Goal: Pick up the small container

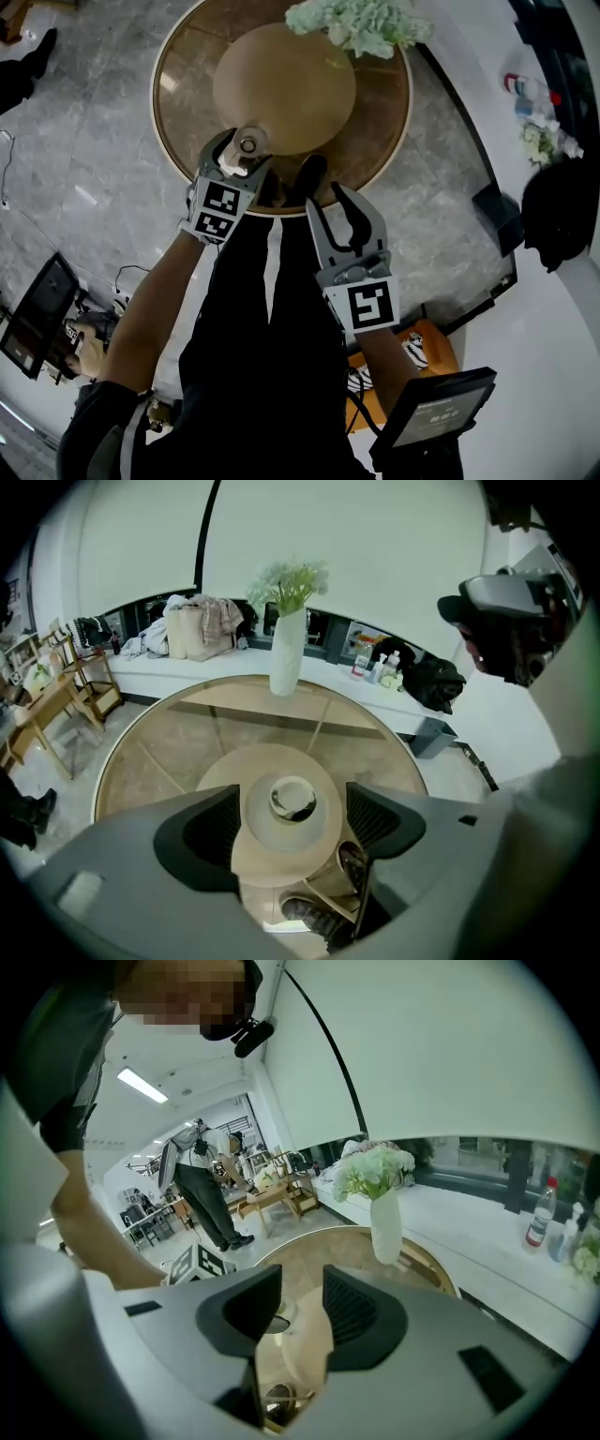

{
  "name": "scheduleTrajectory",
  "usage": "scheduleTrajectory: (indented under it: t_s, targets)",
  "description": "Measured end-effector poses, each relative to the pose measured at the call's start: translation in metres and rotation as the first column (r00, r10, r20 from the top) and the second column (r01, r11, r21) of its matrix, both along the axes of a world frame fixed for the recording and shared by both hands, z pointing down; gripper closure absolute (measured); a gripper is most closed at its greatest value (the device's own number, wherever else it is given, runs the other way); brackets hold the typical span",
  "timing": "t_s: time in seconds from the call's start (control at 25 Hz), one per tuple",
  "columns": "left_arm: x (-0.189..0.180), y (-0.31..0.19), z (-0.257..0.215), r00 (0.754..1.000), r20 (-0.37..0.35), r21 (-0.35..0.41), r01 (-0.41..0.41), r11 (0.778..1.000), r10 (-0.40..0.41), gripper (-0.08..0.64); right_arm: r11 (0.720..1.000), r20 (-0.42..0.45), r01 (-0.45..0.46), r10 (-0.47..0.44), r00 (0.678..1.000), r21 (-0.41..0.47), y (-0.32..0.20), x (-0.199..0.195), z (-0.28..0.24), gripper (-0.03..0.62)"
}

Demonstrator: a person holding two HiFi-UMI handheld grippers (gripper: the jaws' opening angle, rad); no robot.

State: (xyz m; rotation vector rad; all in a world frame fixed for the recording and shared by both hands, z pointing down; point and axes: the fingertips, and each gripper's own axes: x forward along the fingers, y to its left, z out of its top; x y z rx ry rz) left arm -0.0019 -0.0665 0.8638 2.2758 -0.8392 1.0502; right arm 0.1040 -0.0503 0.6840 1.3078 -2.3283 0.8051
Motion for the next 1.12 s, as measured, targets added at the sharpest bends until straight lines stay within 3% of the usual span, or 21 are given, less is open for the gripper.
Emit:
scheduleTrajectory:
  t_s: [0.24, 0.72, 1.12]
  targets:
    - [0.001, -0.002, 0.031, 0.998, 0.058, -0.027, 0.009, 1.0, -0.007, 0.219, 0.999, -0.003, -0.003, 0.003, 1.0, -0.036, 0.003, 0.007, 0.017, 0.477]
    - [0.006, -0.008, 0.058, 0.995, 0.087, -0.031, 0.049, 0.998, -0.047, 0.218, 0.994, -0.007, 0.002, -0.003, 1.0, -0.105, 0.018, 0.01, 0.045, 0.477]
    - [0.008, -0.012, 0.058, 0.995, 0.087, 0.025, 0.054, 0.998, -0.056, 0.218, 0.992, 0.01, 0.022, -0.021, 1.0, -0.126, 0.022, 0.006, 0.045, 0.477]
